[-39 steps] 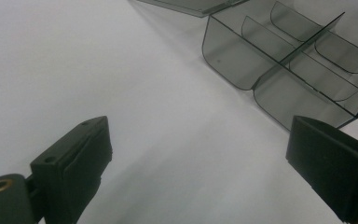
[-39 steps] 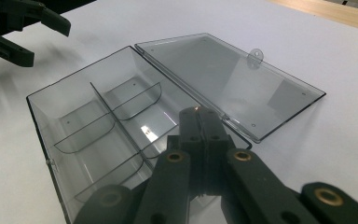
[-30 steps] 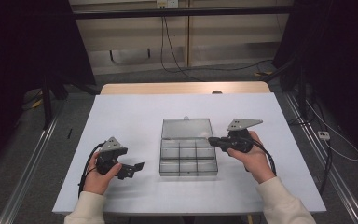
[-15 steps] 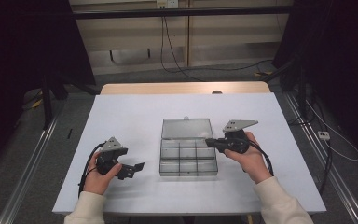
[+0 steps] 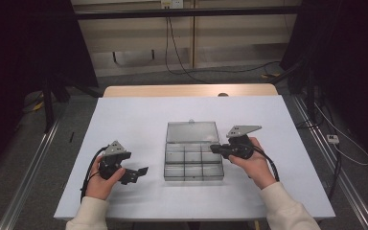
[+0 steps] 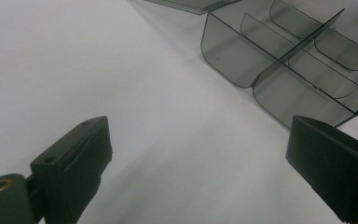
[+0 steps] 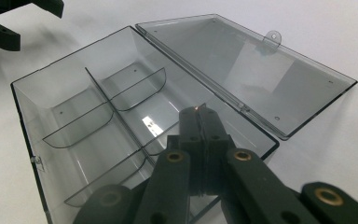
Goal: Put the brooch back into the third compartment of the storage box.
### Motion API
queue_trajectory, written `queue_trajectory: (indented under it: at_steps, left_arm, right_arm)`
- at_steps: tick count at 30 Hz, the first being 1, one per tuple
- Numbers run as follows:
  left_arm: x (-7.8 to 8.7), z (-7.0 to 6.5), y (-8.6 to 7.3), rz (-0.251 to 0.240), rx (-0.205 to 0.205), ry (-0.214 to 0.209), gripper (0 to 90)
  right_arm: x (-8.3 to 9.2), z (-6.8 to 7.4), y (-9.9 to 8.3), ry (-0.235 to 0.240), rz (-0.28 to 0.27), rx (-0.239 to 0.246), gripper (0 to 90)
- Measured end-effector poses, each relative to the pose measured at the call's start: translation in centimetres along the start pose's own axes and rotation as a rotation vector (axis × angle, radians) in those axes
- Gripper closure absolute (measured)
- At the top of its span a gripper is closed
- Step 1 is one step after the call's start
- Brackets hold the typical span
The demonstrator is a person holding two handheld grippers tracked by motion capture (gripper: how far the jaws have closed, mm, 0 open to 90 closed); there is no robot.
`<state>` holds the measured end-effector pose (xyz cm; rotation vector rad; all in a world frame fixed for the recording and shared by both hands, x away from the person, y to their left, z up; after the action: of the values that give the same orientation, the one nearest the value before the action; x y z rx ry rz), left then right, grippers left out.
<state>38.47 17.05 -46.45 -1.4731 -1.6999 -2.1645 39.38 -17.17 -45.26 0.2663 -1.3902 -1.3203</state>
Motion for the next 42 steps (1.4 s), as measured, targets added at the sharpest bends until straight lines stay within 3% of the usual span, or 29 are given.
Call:
queue_trajectory:
  at_steps: [23,42]
  left_arm:
    - [-0.12,-0.14,-0.07,0.008,-0.006,-0.007,6.7]
    - [-0.15,-0.15,-0.11,0.014,-0.008,-0.008,6.7]
  right_arm:
    - [-0.81,-0.12,-0.68,-0.002,0.025,-0.003,89.8]
    - [-0.74,-0.06,-0.59,0.003,0.007,-0.017,85.6]
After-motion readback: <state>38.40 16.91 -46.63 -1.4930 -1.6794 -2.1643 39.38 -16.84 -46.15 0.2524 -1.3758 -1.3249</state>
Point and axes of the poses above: each handheld gripper's, and its own axes: x roughly backward along the jaws, y roughly out of its top, z roughly to its left, the point moved 5 cm from there along -x, roughly forward along the jaws, and after that the axes turned 11 degrees about y, right-handed, at the moved point
